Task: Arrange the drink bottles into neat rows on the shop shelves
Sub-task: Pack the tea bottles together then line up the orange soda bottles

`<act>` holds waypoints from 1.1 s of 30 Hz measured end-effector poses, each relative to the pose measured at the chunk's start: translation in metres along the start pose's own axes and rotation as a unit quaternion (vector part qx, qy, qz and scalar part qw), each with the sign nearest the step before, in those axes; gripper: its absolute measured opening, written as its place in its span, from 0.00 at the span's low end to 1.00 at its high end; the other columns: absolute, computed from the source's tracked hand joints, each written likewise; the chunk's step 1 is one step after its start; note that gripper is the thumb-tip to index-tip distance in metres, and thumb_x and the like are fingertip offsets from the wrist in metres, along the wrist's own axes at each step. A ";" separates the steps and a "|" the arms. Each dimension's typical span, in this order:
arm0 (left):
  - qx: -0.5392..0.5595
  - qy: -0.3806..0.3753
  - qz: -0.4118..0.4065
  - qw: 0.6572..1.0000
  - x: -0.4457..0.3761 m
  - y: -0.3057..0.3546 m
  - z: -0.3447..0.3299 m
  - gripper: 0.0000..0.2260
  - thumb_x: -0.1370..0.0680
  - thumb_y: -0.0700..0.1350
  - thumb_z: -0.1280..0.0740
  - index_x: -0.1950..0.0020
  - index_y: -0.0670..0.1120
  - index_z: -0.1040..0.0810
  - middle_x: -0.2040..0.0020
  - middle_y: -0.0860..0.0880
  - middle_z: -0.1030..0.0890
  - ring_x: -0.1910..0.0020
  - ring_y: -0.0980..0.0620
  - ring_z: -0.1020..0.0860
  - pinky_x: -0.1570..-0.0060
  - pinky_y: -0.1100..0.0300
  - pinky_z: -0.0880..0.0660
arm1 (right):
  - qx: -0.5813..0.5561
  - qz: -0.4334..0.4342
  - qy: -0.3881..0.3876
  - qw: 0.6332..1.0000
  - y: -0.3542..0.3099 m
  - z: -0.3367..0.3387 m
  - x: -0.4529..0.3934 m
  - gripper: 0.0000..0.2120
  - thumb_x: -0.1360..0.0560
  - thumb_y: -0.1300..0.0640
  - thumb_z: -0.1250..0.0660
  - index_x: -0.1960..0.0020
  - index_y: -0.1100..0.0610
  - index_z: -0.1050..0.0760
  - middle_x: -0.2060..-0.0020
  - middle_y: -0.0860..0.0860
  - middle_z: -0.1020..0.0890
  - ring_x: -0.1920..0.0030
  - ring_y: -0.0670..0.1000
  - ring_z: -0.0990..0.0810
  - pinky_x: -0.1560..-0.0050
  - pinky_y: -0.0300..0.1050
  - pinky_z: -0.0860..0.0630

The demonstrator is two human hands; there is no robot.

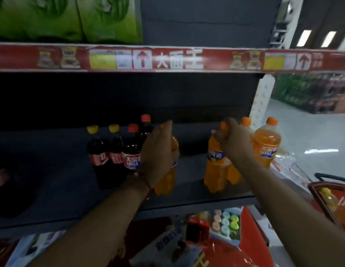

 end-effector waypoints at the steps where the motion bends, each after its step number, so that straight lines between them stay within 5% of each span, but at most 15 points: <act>1: 0.032 -0.016 0.000 0.999 0.000 -0.003 0.000 0.38 0.28 0.45 0.25 0.22 0.51 0.41 0.33 0.46 0.27 0.36 0.47 0.26 0.41 0.57 0.28 | 0.010 0.011 0.008 1.000 0.002 -0.001 -0.001 0.23 0.23 0.46 0.34 0.31 0.52 0.33 0.46 0.55 0.20 0.46 0.55 0.22 0.50 0.49 0.25; 7: 0.154 -0.108 0.027 0.982 -0.009 -0.002 0.015 0.39 0.30 0.42 0.24 0.24 0.59 0.39 0.34 0.49 0.29 0.36 0.49 0.26 0.42 0.50 0.22 | -0.043 0.000 -0.101 0.994 -0.003 0.015 -0.020 0.19 0.25 0.53 0.29 0.36 0.49 0.29 0.47 0.50 0.24 0.46 0.53 0.24 0.51 0.48 0.28; 11: 0.241 -0.183 0.014 0.953 -0.017 -0.010 0.006 0.39 0.29 0.43 0.25 0.25 0.64 0.40 0.36 0.52 0.25 0.41 0.54 0.22 0.44 0.50 0.20 | -0.074 0.055 -0.180 0.979 -0.008 0.011 -0.026 0.22 0.26 0.61 0.30 0.34 0.53 0.29 0.40 0.52 0.26 0.39 0.53 0.27 0.37 0.53 0.27; 18: 0.344 -0.195 0.045 0.917 -0.007 -0.011 -0.019 0.46 0.26 0.41 0.26 0.20 0.60 0.53 0.36 0.64 0.30 0.40 0.64 0.26 0.43 0.61 0.25 | -0.131 0.058 -0.183 0.973 -0.004 0.003 -0.028 0.21 0.24 0.64 0.34 0.32 0.52 0.30 0.41 0.47 0.28 0.39 0.49 0.29 0.44 0.45 0.32; 23: 0.256 -0.117 0.077 0.956 0.003 -0.018 -0.047 0.49 0.41 0.64 0.23 0.24 0.62 0.43 0.31 0.50 0.31 0.34 0.51 0.28 0.39 0.47 0.26 | -0.057 0.069 -0.176 0.980 0.001 -0.001 -0.035 0.21 0.27 0.52 0.29 0.35 0.47 0.29 0.42 0.49 0.24 0.41 0.52 0.26 0.43 0.52 0.26; 26: 0.357 -0.152 0.075 0.919 0.000 -0.024 -0.057 0.46 0.35 0.51 0.19 0.23 0.58 0.42 0.32 0.53 0.27 0.35 0.54 0.25 0.37 0.48 0.25 | -0.030 0.083 -0.165 0.982 0.006 0.000 -0.036 0.23 0.28 0.49 0.28 0.34 0.45 0.30 0.41 0.50 0.24 0.40 0.53 0.26 0.41 0.55 0.25; 29: 0.439 -0.227 0.074 0.866 0.001 -0.025 -0.058 0.36 0.27 0.37 0.26 0.25 0.55 0.40 0.32 0.55 0.25 0.35 0.58 0.24 0.35 0.53 0.25 | -0.012 0.091 -0.177 0.980 0.008 0.007 -0.040 0.25 0.27 0.50 0.28 0.33 0.45 0.31 0.39 0.50 0.25 0.39 0.53 0.26 0.41 0.53 0.25; 31: 0.424 -0.261 0.051 0.866 0.002 -0.022 -0.063 0.33 0.25 0.38 0.28 0.28 0.59 0.39 0.35 0.59 0.24 0.38 0.65 0.24 0.41 0.61 0.23 | 0.018 0.107 -0.186 0.976 0.008 0.009 -0.043 0.26 0.26 0.51 0.29 0.31 0.45 0.32 0.37 0.50 0.26 0.37 0.52 0.27 0.42 0.50 0.26; 33: 0.388 -0.251 0.056 0.885 0.003 -0.017 -0.069 0.39 0.29 0.50 0.23 0.26 0.63 0.42 0.33 0.60 0.27 0.36 0.64 0.25 0.41 0.59 0.24 | 0.038 0.122 -0.189 0.974 0.006 0.009 -0.043 0.26 0.26 0.53 0.30 0.30 0.46 0.33 0.36 0.50 0.26 0.37 0.52 0.27 0.42 0.49 0.26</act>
Point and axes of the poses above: each hand's wrist, its own x-axis away from the middle knuckle, its own z-axis out of the back of the hand, y = z × x, the point moved 3 cm from there along -x, towards the middle knuckle
